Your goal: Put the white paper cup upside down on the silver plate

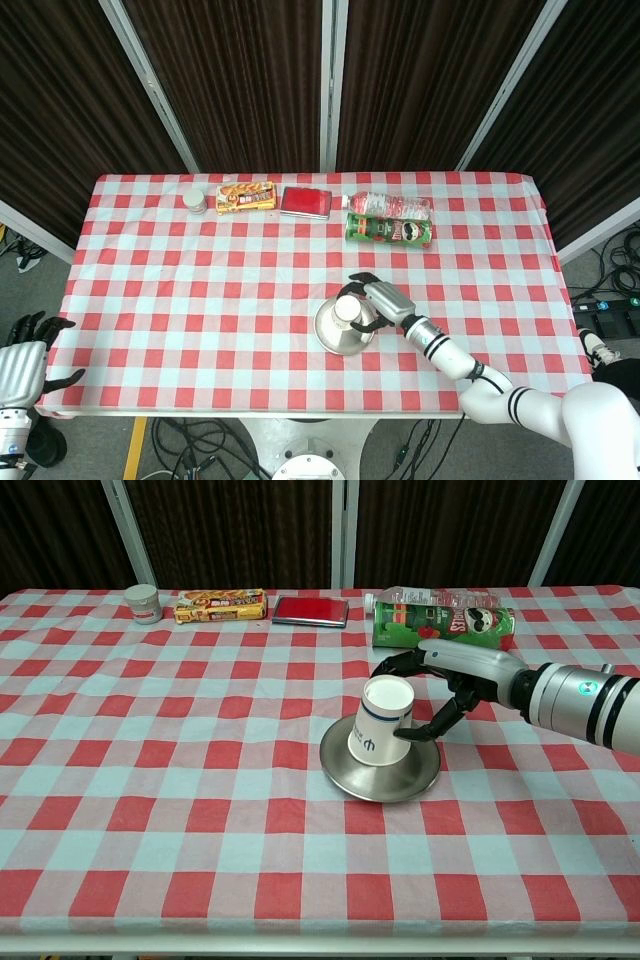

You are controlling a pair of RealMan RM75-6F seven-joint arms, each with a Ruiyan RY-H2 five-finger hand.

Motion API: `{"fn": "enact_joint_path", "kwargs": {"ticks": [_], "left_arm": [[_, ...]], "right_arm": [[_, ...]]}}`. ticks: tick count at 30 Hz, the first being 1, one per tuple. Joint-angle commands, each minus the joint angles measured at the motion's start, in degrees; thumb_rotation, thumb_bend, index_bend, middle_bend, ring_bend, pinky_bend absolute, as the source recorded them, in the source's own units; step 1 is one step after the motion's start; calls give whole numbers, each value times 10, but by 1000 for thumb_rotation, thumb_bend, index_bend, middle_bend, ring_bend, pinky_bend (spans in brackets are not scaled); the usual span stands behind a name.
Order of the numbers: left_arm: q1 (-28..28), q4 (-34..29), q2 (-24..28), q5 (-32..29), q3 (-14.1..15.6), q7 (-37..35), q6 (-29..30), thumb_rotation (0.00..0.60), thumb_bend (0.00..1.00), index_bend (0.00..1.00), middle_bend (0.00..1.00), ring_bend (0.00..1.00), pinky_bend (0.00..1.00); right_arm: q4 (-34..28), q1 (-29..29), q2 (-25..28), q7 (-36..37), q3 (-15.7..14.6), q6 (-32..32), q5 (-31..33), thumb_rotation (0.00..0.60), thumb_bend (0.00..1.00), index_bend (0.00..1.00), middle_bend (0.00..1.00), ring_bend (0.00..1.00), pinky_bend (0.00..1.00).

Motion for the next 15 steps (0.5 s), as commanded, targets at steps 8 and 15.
{"fn": "enact_joint_path", "kwargs": {"ticks": [8, 15], "left_arm": [[0, 1, 0, 4, 0, 1, 2, 600, 67, 279, 226, 98, 85], [3, 2, -1, 0, 1, -2, 2, 600, 67, 279, 226, 98, 85]], "right_arm": [[-24, 3, 20, 11, -20, 8, -22, 600, 292, 440, 297, 78, 43], [-9, 3, 6, 9, -12, 0, -5, 600, 290, 440, 295, 78, 43]]}}
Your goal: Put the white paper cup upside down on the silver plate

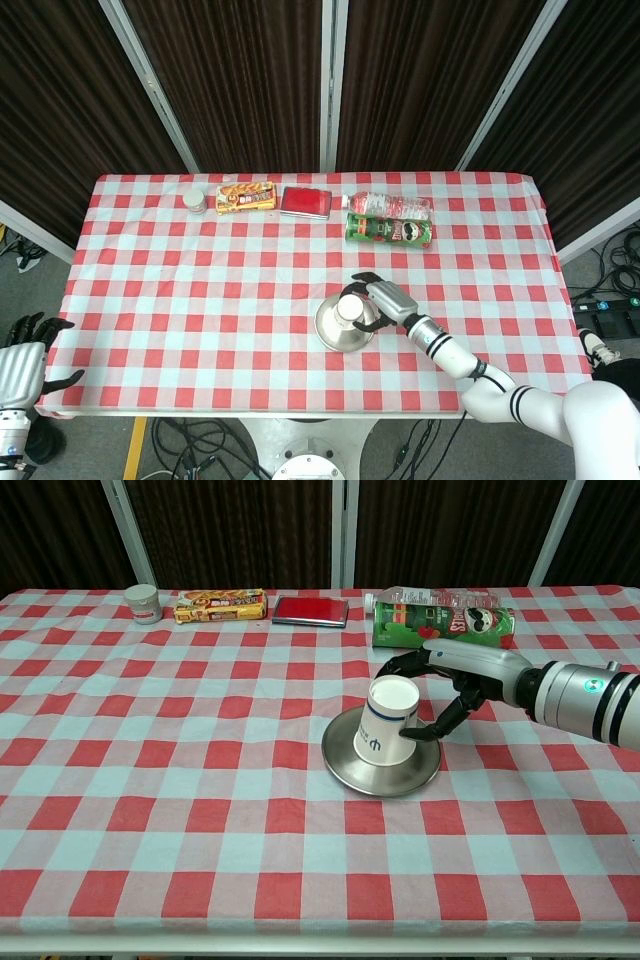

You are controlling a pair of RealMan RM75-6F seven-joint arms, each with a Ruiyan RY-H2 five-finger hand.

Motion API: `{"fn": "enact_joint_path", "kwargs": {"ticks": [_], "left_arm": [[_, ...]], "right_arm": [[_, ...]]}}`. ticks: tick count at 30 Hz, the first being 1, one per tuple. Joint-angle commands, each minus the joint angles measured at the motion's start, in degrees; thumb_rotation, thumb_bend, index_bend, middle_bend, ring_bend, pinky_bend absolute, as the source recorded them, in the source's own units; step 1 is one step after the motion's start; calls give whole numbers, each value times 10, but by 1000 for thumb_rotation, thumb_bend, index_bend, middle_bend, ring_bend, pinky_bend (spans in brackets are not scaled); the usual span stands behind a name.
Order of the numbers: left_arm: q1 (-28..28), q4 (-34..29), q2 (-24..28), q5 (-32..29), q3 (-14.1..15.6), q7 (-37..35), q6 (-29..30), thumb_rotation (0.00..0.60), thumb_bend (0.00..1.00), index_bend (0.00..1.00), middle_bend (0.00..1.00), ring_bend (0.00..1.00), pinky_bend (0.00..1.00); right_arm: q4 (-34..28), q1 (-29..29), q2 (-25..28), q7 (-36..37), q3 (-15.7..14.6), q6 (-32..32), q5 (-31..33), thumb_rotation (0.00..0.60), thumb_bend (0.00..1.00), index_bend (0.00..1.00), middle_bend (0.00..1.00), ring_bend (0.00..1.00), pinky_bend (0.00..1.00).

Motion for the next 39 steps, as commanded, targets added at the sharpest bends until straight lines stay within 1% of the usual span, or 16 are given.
{"fn": "enact_joint_path", "kwargs": {"ticks": [1, 4, 5, 10, 13, 17, 22, 24, 25, 27, 29, 32, 35, 39], "left_arm": [[0, 1, 0, -1, 0, -1, 0, 600, 67, 279, 226, 98, 85], [1, 3, -1, 1, 0, -2, 1, 600, 67, 279, 226, 98, 85], [1, 3, -1, 2, 0, -2, 2, 600, 67, 279, 226, 98, 85], [3, 2, -1, 3, 1, -3, 5, 600, 67, 279, 226, 98, 85], [6, 3, -1, 0, 2, -5, 6, 600, 67, 279, 226, 98, 85], [6, 4, 0, 4, 1, -7, 9, 600, 67, 279, 226, 98, 85], [5, 5, 0, 10, 0, -9, 14, 600, 67, 279, 226, 98, 85], [5, 4, 0, 11, 1, -8, 13, 600, 67, 279, 226, 98, 85], [5, 3, 0, 11, 1, -7, 13, 600, 67, 279, 226, 98, 85], [5, 2, 0, 11, 1, -5, 14, 600, 67, 279, 226, 98, 85], [6, 0, 1, 12, 1, -3, 15, 600, 67, 279, 226, 98, 85], [5, -4, 3, 13, 1, 1, 16, 600, 67, 279, 226, 98, 85], [5, -6, 5, 12, 0, 2, 16, 600, 67, 279, 226, 98, 85], [4, -6, 6, 14, -2, 2, 18, 600, 67, 279, 226, 98, 85]], "right_arm": [[-23, -1, 7, 12, -13, 8, -23, 600, 290, 440, 295, 78, 43], [-39, 0, 20, 28, -30, 20, -48, 600, 292, 440, 299, 78, 44], [-36, 0, 19, 28, -30, 21, -48, 600, 292, 440, 301, 78, 44], [9, 0, -7, 1, -1, 9, -5, 600, 291, 443, 304, 78, 43], [9, -3, -10, 7, 7, 23, -2, 600, 290, 444, 304, 78, 43], [-6, -18, 9, 18, 14, 64, -8, 600, 290, 441, 304, 78, 44], [-10, -37, 42, 28, 37, 75, 30, 600, 289, 421, 300, 78, 43], [1, -39, 48, 18, 43, 61, 48, 600, 288, 383, 286, 73, 43], [8, -38, 51, 8, 43, 41, 61, 600, 286, 350, 272, 62, 43], [16, -36, 53, -8, 43, 13, 78, 600, 284, 244, 225, 28, 43], [28, -34, 48, -24, 41, -13, 92, 600, 283, 172, 197, 13, 39], [36, -37, 39, -27, 41, -26, 100, 600, 283, 24, 144, 0, 24], [30, -45, 40, -26, 41, -9, 91, 600, 282, 0, 125, 0, 19], [-11, -71, 73, -36, 40, 60, 64, 600, 282, 0, 121, 0, 18]]}}
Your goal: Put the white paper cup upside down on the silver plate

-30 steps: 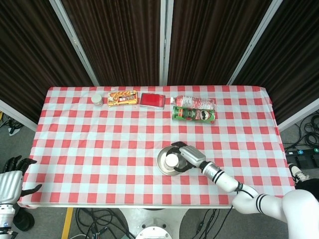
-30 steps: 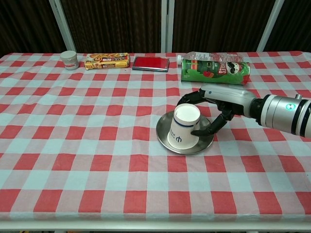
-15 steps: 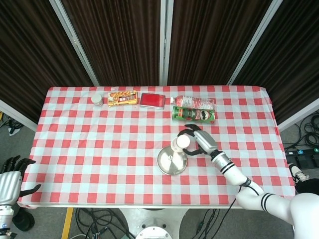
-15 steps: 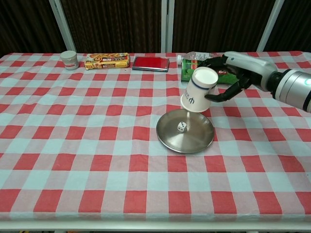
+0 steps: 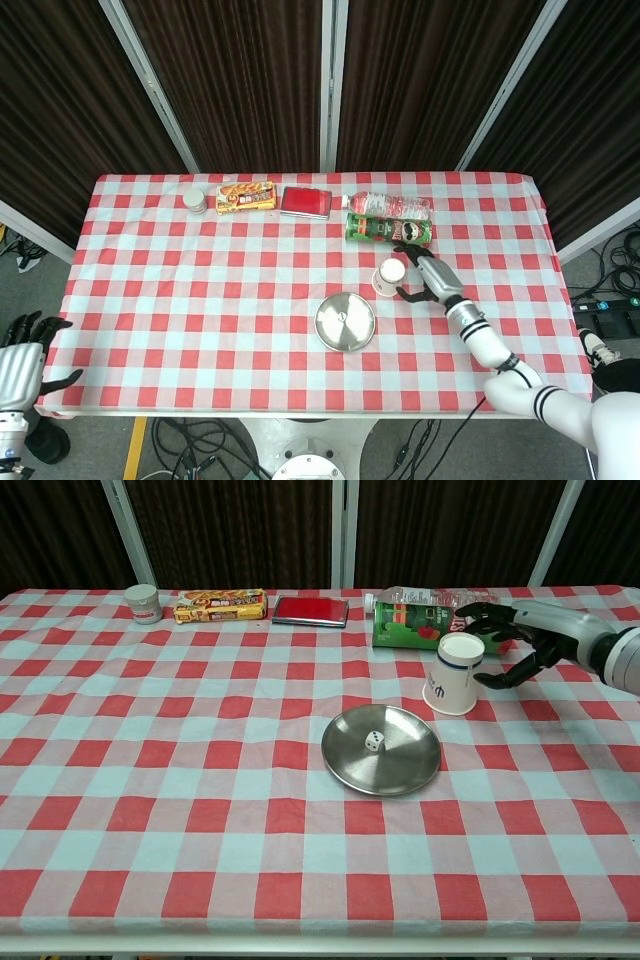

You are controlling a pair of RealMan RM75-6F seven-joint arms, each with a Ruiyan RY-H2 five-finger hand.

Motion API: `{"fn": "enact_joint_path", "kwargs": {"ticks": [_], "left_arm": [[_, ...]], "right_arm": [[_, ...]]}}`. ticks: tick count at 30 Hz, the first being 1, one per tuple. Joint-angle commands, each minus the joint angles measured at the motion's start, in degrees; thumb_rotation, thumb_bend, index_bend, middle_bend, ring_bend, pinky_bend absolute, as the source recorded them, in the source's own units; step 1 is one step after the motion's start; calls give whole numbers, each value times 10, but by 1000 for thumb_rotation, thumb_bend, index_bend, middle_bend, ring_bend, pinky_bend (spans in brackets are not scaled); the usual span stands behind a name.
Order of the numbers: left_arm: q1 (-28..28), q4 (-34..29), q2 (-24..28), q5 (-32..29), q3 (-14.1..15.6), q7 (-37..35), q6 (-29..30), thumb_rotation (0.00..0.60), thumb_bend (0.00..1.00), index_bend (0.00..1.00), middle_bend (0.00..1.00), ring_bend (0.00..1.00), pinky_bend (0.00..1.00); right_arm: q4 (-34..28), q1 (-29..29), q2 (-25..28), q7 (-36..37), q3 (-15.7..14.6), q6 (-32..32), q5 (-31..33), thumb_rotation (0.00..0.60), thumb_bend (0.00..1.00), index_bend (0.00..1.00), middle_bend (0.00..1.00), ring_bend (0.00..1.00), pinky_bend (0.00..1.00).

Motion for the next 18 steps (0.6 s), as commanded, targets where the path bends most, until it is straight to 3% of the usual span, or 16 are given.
{"fn": "enact_joint_path", "kwargs": {"ticks": [1, 5, 10, 13, 18], "left_arm": [[-1, 1, 0, 1, -1, -1, 1, 600, 67, 279, 226, 98, 85], [-5, 5, -2, 3, -3, -3, -1, 600, 67, 279, 226, 98, 85], [-12, 10, -7, 8, -6, -4, -3, 600, 67, 279, 226, 98, 85], [-16, 9, -9, 11, -8, -3, -5, 600, 67, 279, 226, 98, 85], [-22, 6, -14, 18, -10, 3, -2, 600, 67, 279, 226, 98, 85]], "right_arm": [[-55, -35, 44, -22, -1, 83, -29, 600, 282, 0, 122, 0, 19], [-138, -93, 119, -123, -17, 174, -42, 600, 282, 0, 130, 0, 19], [-249, -195, 201, -279, -59, 292, -42, 600, 283, 0, 137, 0, 19], [-291, -251, 224, -278, -90, 357, -68, 600, 279, 22, 136, 0, 17], [-303, -326, 224, -283, -117, 446, -99, 600, 273, 32, 135, 0, 12]]}}
